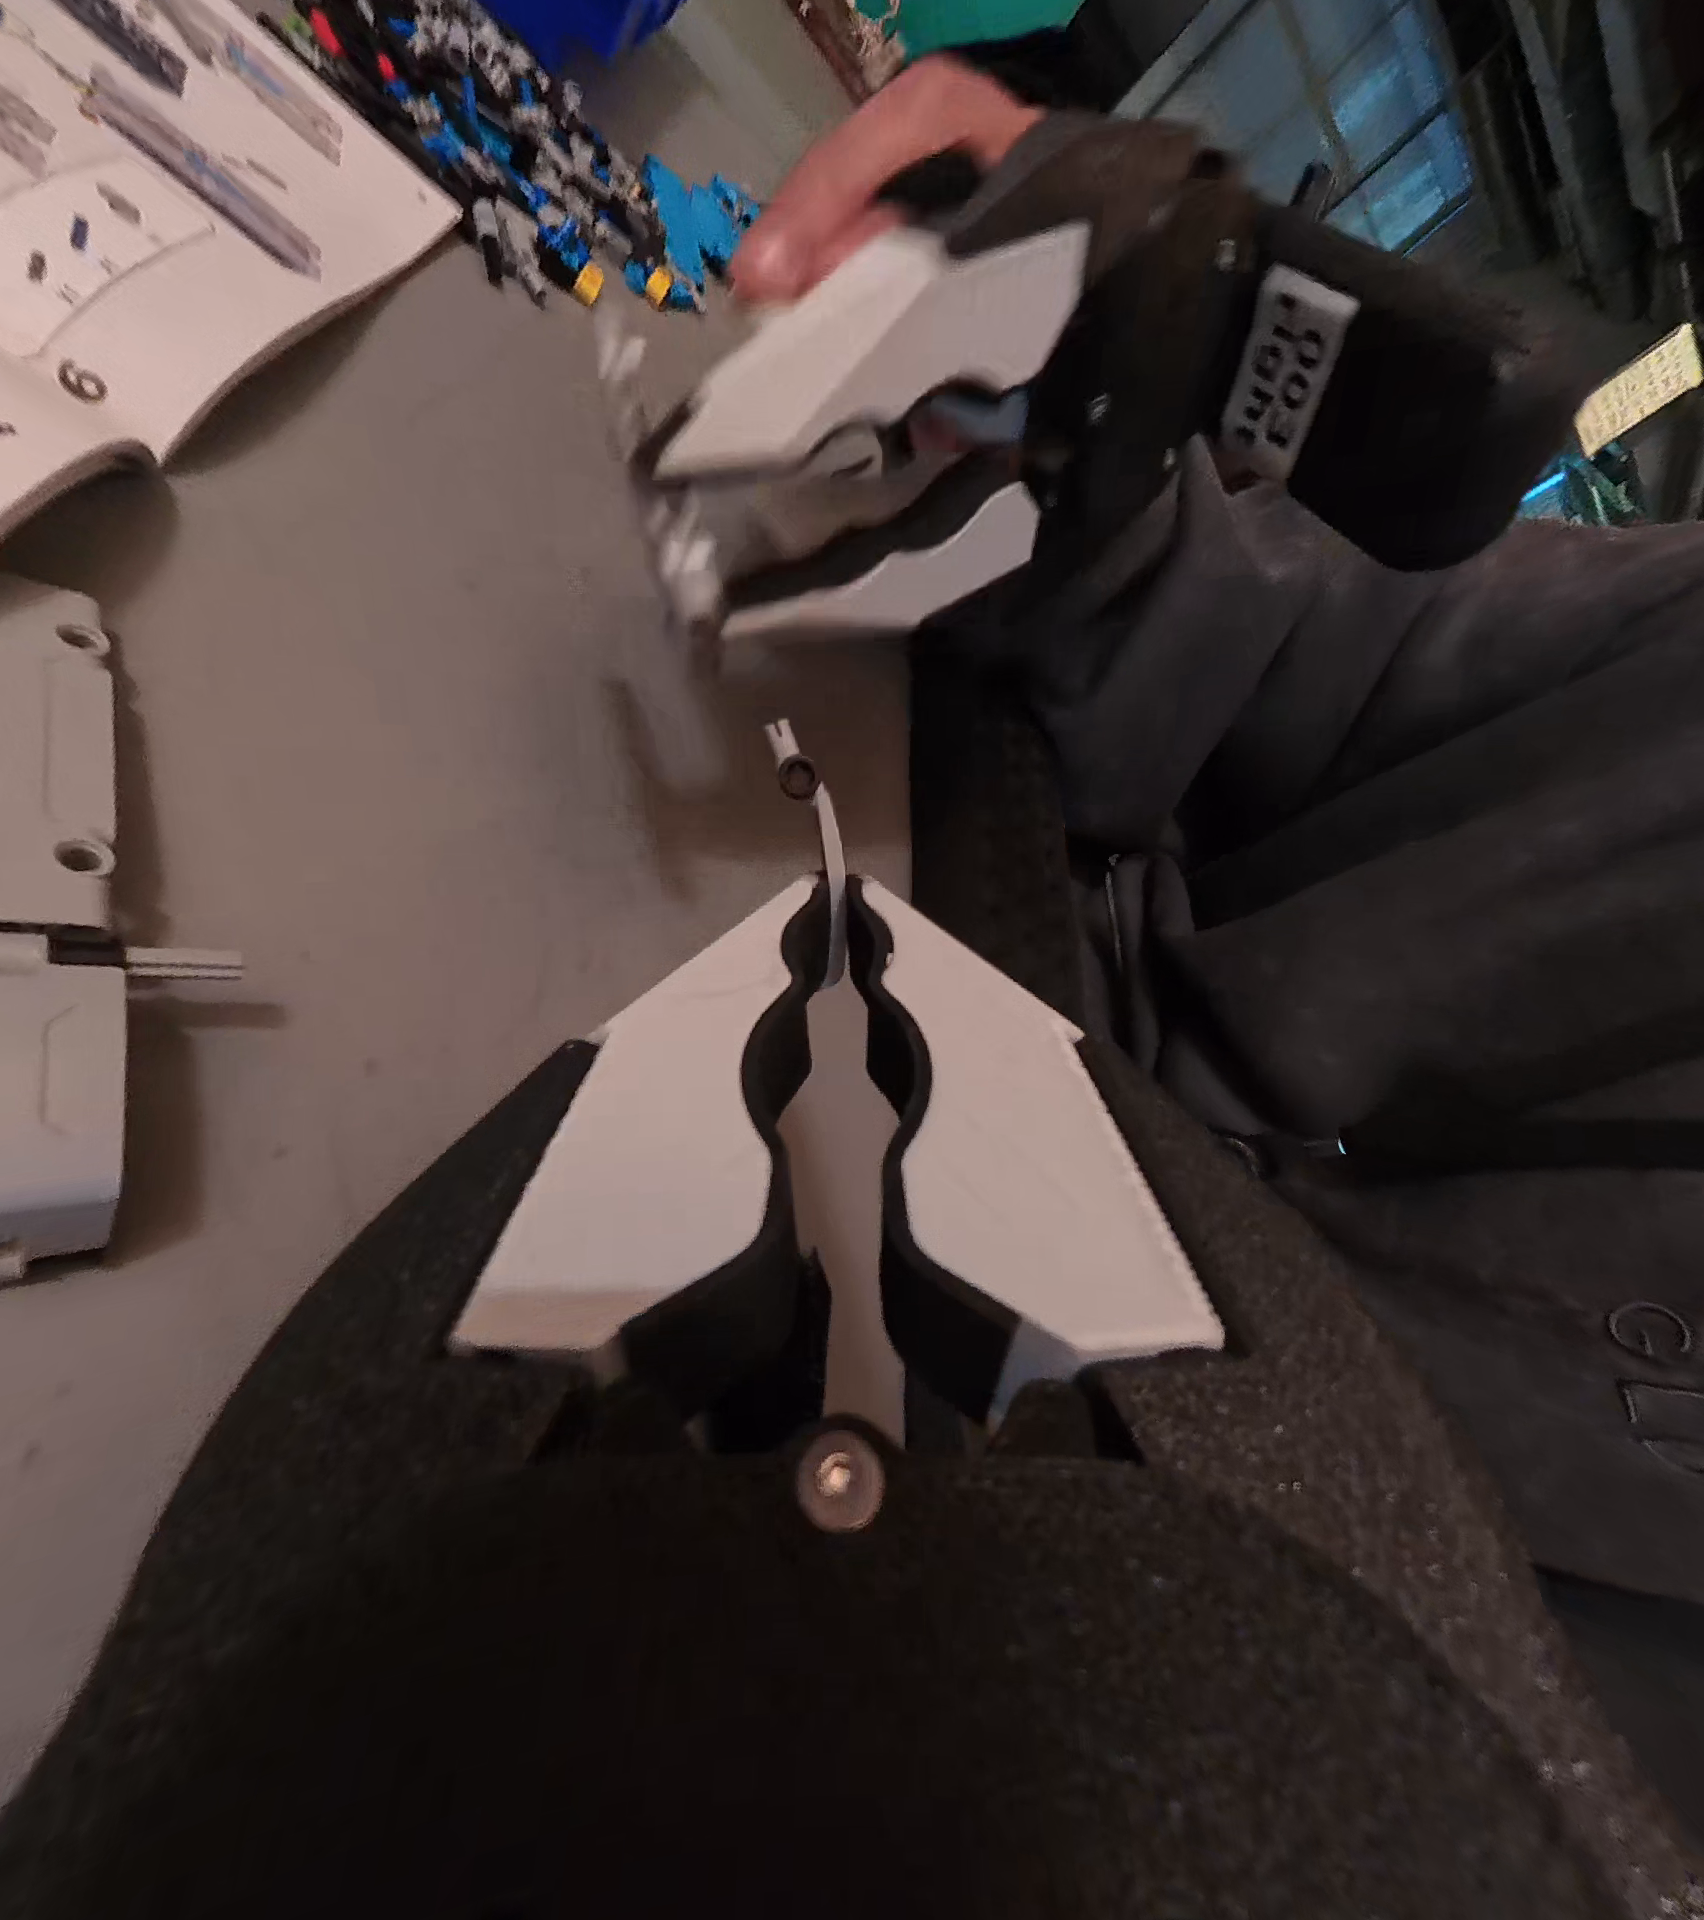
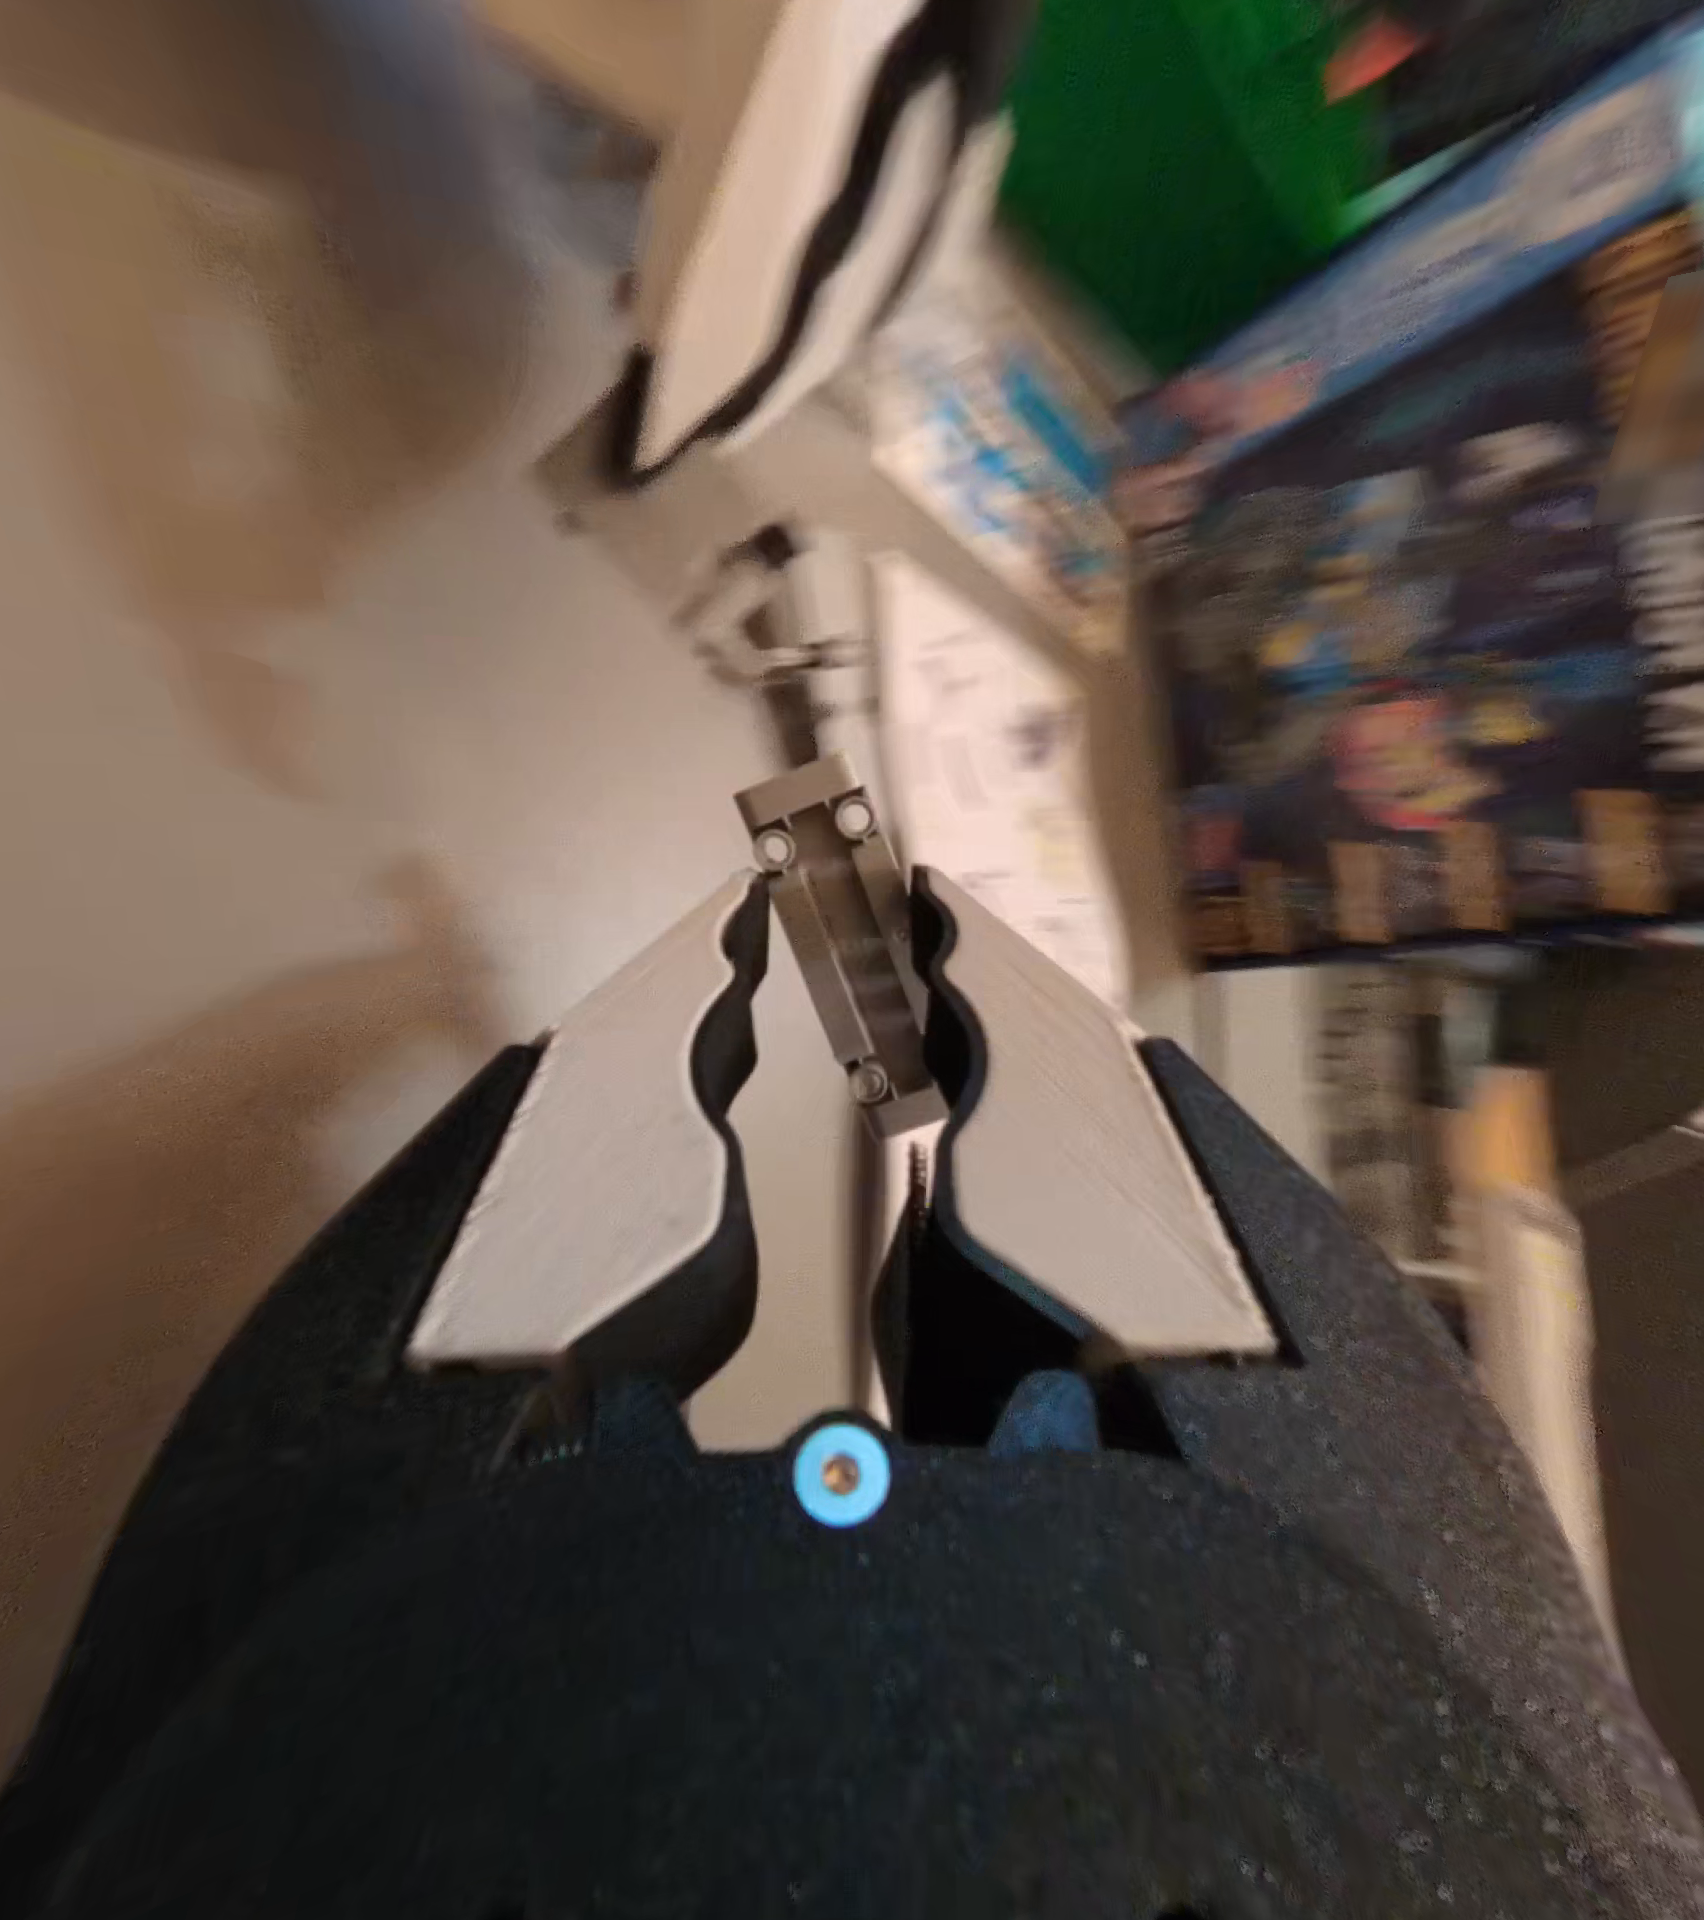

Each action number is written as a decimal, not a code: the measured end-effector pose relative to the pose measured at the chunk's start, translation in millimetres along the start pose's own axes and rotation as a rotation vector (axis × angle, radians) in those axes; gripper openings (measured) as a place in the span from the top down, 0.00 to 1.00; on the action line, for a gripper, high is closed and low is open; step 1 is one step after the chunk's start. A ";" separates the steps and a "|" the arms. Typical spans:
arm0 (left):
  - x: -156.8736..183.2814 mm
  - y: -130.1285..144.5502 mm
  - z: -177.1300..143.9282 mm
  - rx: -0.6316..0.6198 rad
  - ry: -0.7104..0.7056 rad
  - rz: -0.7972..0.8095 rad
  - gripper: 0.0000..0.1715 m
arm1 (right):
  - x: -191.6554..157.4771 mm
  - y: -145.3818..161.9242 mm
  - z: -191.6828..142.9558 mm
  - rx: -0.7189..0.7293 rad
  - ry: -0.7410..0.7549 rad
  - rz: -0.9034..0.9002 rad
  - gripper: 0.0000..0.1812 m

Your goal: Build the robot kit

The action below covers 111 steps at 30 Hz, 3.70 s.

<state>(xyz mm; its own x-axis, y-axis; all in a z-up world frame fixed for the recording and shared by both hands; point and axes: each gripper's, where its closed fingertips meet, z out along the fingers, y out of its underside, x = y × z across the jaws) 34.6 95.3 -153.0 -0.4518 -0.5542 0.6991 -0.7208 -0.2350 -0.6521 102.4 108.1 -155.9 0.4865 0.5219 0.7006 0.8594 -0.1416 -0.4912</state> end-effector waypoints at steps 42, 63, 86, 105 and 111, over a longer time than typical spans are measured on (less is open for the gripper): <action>-5.8 -40.5 32.2 0.218 -0.262 0.369 0.94 | 5.3 -25.0 -17.1 0.081 0.409 -0.223 0.86; 17.2 -60.7 15.4 0.264 -0.883 1.392 0.96 | 34.5 -13.4 -35.8 0.668 -0.663 1.462 0.71; 55.0 -49.6 34.9 0.366 -0.640 1.392 0.96 | -8.1 -83.4 -70.8 0.896 -1.235 1.369 0.86; -29.0 33.4 40.5 -0.235 -0.444 0.642 0.80 | 5.7 9.4 -45.7 0.546 -0.371 0.689 0.86; -51.1 43.0 47.1 -0.294 -0.478 0.609 0.98 | -18.1 -6.2 -46.7 0.526 -0.557 0.742 0.86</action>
<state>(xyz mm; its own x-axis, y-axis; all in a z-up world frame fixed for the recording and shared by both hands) 51.4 76.0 -230.6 -0.5830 -0.8125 0.0052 -0.5604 0.3975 -0.7266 95.7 60.2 -141.4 0.6053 0.7843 -0.1358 0.1372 -0.2708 -0.9528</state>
